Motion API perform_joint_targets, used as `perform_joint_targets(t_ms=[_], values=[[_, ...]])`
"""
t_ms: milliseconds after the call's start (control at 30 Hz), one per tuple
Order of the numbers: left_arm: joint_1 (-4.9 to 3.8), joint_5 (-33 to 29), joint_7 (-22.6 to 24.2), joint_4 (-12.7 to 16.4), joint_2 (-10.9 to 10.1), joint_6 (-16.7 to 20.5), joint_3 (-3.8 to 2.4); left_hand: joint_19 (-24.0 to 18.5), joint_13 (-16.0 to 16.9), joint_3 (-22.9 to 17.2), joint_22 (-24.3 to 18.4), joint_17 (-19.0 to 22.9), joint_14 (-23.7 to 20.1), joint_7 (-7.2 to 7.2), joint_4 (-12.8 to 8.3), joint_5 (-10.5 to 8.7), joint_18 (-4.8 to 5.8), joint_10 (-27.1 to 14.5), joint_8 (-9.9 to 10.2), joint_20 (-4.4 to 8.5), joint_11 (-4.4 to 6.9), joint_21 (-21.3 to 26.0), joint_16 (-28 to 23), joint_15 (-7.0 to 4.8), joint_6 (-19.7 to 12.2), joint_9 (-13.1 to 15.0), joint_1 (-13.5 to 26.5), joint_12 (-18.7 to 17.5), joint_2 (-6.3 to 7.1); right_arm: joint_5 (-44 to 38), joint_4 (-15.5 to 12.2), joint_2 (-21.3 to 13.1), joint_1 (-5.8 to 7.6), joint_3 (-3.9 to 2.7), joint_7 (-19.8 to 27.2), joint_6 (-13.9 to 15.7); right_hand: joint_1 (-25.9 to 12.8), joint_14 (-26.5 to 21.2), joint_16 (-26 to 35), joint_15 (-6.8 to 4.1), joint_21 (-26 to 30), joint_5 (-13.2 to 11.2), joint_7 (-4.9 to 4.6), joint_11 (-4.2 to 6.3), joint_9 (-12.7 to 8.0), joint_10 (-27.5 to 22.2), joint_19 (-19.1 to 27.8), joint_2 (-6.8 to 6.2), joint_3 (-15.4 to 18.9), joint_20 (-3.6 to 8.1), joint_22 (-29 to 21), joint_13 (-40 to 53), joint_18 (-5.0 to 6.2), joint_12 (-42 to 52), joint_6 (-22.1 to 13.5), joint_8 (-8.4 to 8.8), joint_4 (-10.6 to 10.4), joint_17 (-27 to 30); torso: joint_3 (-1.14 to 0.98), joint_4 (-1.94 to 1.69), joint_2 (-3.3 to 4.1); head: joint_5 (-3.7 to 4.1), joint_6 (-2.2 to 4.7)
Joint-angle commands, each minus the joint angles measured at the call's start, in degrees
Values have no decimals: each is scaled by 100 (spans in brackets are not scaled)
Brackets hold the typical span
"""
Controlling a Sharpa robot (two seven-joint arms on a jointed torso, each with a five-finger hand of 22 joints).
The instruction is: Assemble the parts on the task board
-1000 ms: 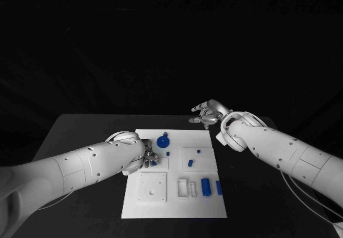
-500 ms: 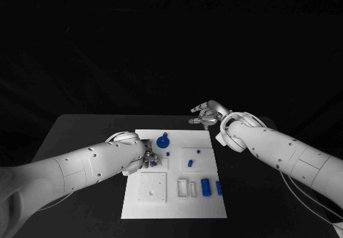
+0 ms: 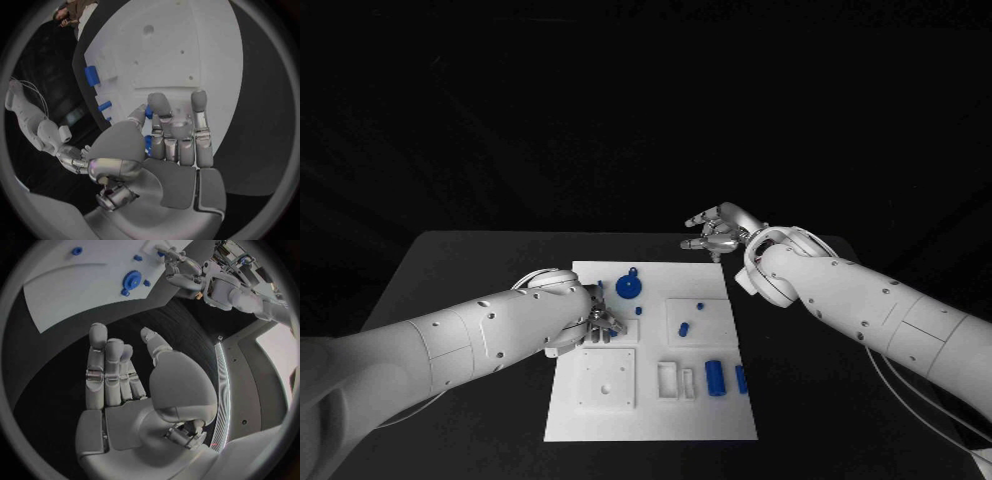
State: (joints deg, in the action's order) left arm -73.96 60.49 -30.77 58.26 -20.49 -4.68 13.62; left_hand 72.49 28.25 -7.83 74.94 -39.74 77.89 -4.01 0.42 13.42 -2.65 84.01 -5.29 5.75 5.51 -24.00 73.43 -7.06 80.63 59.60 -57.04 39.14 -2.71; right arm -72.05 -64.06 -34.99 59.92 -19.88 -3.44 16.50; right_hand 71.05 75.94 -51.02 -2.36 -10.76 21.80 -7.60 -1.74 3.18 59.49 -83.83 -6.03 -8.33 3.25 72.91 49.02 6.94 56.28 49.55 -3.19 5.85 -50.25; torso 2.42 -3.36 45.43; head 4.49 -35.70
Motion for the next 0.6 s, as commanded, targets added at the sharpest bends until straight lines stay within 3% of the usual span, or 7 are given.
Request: perform_joint_targets(t_ms=[33, 400, 500, 600], values=[[2, -48, 22, -3, 15, -54, -2, 27, -9, 60, 105, 8, 10, 19, 10, -55, 1, 264, -9, 22, 1, 33, -25, -40, 0, -9, -27, 3, 20, -15, -6, 2, -6, -2, 26, -63, -43, 21, -12, -9, 28, 21, 6, 21, 5, 2, -204, -5, -17, 22, 0, -6, 97, 15, -36, -2, 15, -5, 1, 2, 2, 3, 8], [3, -35, 35, -24, -21, 35, -43, 39, -15, 205, 105, 18, 17, 17, 164, -272, 18, 265, -19, 39, 3, 43, -35, -45, 5, -14, -58, 2, 68, -19, -6, -3, -15, -2, 26, -63, -44, 21, -9, -9, 32, 22, 5, 20, 5, 3, -205, -6, -11, 22, -5, -9, 97, 15, -44, -2, 5, -4, -1, 3, 2, 13, 9], [3, -35, 41, -22, -33, 43, -50, 40, -18, 248, 105, 26, 15, 18, 228, -601, 20, 265, -25, 41, 3, 46, -41, -44, 14, -13, -32, 1, 135, -19, -5, -5, -18, -2, 26, -64, -44, 21, -9, -9, 32, 22, 5, 20, 5, 3, -205, -6, -11, 22, -5, -9, 97, 15, -44, -2, 5, -4, -2, 2, 2, 18, 10], [3, -39, 46, -15, -45, 43, -55, 45, -22, 147, 106, 31, 15, 18, 434, -821, 27, 265, -27, 48, 2, 52, -46, -45, 26, -16, -41, -1, 335, -19, -5, -8, -21, -2, 25, -65, -44, 21, -9, -9, 32, 22, 5, 20, 5, 3, -205, -6, -11, 22, -5, -9, 97, 15, -44, -2, 5, -4, 0, 3, 1, 21, 4]])
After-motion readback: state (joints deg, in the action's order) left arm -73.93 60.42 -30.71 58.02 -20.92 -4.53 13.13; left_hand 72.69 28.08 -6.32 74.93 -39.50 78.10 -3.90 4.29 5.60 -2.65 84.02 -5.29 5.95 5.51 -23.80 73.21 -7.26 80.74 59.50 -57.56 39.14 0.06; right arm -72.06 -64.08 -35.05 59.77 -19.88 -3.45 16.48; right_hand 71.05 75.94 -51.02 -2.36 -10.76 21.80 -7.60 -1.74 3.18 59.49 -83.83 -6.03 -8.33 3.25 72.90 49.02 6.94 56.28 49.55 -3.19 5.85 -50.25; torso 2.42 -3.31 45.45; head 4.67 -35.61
